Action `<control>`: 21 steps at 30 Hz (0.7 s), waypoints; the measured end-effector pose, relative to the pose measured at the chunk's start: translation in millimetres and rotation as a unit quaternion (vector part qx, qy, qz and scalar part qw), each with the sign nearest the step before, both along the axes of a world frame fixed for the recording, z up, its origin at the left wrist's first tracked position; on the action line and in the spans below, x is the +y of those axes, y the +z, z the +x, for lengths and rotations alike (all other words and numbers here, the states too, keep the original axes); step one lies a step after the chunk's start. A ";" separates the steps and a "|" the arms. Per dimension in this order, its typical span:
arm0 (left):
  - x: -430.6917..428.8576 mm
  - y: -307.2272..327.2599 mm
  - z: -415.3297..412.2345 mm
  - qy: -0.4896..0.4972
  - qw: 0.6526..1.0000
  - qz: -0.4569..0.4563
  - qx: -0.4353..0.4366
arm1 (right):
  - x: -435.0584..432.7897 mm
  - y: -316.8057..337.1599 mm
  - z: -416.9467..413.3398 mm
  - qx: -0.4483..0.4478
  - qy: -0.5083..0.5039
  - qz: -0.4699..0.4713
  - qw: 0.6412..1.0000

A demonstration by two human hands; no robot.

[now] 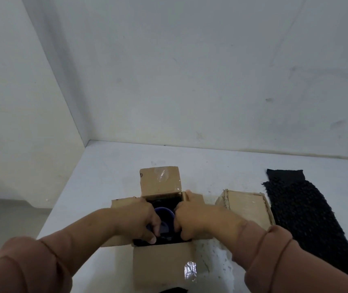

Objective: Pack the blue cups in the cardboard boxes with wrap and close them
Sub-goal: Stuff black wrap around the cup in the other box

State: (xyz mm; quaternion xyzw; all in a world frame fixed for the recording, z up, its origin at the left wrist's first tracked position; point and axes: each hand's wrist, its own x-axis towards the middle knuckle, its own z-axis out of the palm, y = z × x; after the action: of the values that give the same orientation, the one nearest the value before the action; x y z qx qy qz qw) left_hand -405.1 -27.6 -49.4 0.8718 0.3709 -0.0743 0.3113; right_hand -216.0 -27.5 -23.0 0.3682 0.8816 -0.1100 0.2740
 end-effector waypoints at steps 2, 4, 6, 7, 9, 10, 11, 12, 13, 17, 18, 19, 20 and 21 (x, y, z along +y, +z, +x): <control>-1.8 -5.1 1.6 -0.017 0.999 0.049 0.005 | 3.2 2.0 2.0 0.012 -0.036 -0.050 0.998; -3.7 -7.1 2.7 -0.035 0.995 0.087 0.025 | 4.3 2.2 1.7 0.009 -0.045 -0.063 0.997; -7.0 -8.2 2.8 -0.049 0.991 0.115 0.039 | 2.1 1.3 0.3 -0.003 -0.032 -0.047 0.998; -8.7 -8.7 3.2 -0.058 0.989 0.129 0.044 | 0.3 0.3 -0.3 -0.008 -0.023 -0.036 0.999; -10.6 -7.1 3.6 -0.065 0.988 0.130 0.050 | -3.8 -1.9 0.1 -0.011 -0.010 -0.012 1.000; -9.8 -4.7 3.6 -0.056 0.992 0.108 0.045 | -5.6 -2.9 0.4 -0.008 -0.009 -0.002 1.000; -8.3 -2.3 3.6 -0.039 0.996 0.078 0.036 | -6.5 -3.5 0.8 -0.005 -0.009 0.004 1.000; -6.7 0.0 3.7 -0.019 0.998 0.048 0.025 | -6.9 -3.7 1.2 -0.006 -0.008 0.008 1.000; -5.3 1.4 4.5 -0.002 1.000 0.025 0.015 | -6.5 -3.3 1.8 -0.008 -0.008 0.006 1.000; -5.1 -0.7 7.6 0.053 0.998 -0.011 -0.021 | -1.0 -5.1 2.0 0.020 -0.058 -0.042 0.997; -5.7 -0.5 8.2 0.046 0.999 -0.007 -0.014 | 0.2 -6.0 1.3 0.023 -0.070 -0.051 0.996; -5.5 -0.3 8.7 0.033 0.999 0.000 -0.001 | 1.6 -6.9 0.6 0.020 -0.075 -0.057 0.995; -5.0 0.3 9.0 0.021 1.000 0.006 0.008 | 2.9 -7.9 -0.2 0.011 -0.073 -0.059 0.996; -4.8 1.2 9.1 0.013 1.000 0.007 0.017 | 4.1 -9.0 -1.1 0.000 -0.066 -0.058 0.996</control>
State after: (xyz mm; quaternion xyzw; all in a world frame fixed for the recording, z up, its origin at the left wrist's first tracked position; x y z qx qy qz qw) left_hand -395.9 -32.4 -48.2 0.8676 0.3879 -0.0821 0.3002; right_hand -217.1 -23.4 -32.0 0.4091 0.8474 -0.1789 0.2873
